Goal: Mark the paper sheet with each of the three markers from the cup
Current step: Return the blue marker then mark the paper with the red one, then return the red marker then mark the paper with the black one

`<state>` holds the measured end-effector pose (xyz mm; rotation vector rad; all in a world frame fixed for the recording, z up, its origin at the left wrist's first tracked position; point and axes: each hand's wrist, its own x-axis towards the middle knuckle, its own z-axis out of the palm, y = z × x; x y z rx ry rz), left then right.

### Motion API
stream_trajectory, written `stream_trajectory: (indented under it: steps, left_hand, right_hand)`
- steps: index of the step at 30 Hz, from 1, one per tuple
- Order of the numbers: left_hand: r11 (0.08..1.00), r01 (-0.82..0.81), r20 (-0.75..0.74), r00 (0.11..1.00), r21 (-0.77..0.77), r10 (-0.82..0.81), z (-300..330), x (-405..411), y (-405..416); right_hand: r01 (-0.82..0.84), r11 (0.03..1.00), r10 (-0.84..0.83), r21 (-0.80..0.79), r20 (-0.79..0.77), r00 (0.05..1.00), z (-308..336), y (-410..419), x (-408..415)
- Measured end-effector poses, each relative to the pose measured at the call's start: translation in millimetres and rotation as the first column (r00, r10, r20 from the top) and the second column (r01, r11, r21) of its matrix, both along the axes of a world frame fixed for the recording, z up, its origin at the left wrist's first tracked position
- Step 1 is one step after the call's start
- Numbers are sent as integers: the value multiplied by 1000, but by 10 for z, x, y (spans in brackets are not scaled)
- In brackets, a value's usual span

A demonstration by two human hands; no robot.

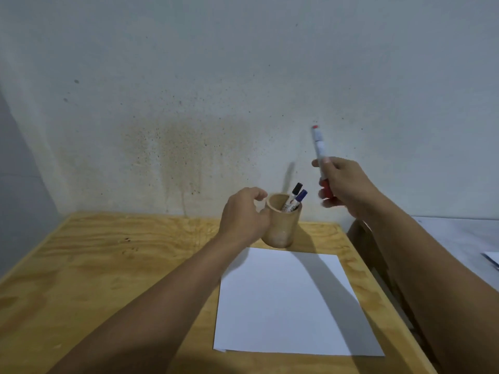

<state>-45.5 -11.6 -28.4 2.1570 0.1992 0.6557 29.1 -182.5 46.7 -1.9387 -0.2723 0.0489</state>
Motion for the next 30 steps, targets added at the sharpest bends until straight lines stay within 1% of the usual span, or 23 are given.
stream_trajectory:
  steps: [1, 2, 3, 4, 6, 8, 13, 16, 18, 19, 21, 23, 24, 27, 30]
  left_hand:
    - [991, 44, -6, 999, 126, -44, -33, 1, 12]
    - [965, 94, -20, 996, 246, -92, -63, 3, 22]
    - [931, 137, -45, 991, 338, -129, -95, 7, 32]
    - [903, 167, -75, 986, 396, -149, -126, 11, 43]
    - [880, 195, -125, 980, 433, -155, -179, 26, 54]
    - [884, 183, -135, 981, 430, -138, -220, 37, 59]
    - [856, 168, -96, 986, 489, -139, -263, 61, 89]
    - [843, 173, -75, 985, 509, -156, -271, 51, 109]
    - [851, 171, -53, 985, 497, -167, -280, 54, 114]
    - [857, 166, -33, 985, 487, -172, -288, 60, 117]
    - [869, 141, 15, 986, 474, -168, -306, 86, 112]
    - [878, 99, 62, 988, 469, -144, -312, 121, 89]
    - [881, 71, 87, 988, 467, -125, -315, 145, 74]
    - [885, -11, 162, 984, 466, -73, -313, 219, 28]
    - [882, -51, 183, 982, 468, -40, -320, 265, 20]
  right_hand:
    - [15, 986, 1, -165, 99, 995, 21, -26, 59]
    - [39, 955, 19, -295, 190, 982, 42, -43, 118]
    - [63, 920, 45, -386, 264, 963, 64, -47, 163]
    - [84, 887, 74, -454, 319, 945, 82, -41, 191]
    - [102, 831, 137, -548, 378, 915, 100, 26, 220]
    - [83, 814, 176, -575, 380, 908, 60, 138, 249]
    - [34, 821, 195, -570, 336, 921, -153, 341, 268]
    - [89, 805, 169, -587, 370, 913, -275, 351, 286]
    - [97, 805, 161, -586, 372, 914, -350, 343, 305]
    - [102, 825, 139, -556, 375, 917, -384, 340, 316]
    - [124, 900, 46, -419, 373, 927, -416, 333, 313]
    - [114, 957, -29, -267, 303, 953, -405, 339, 299]
    - [90, 971, -33, -221, 248, 968, -393, 347, 293]
    - [55, 970, -24, -236, 135, 991, -386, 377, 313]
    - [76, 959, -50, -272, 99, 994, -426, 395, 345]
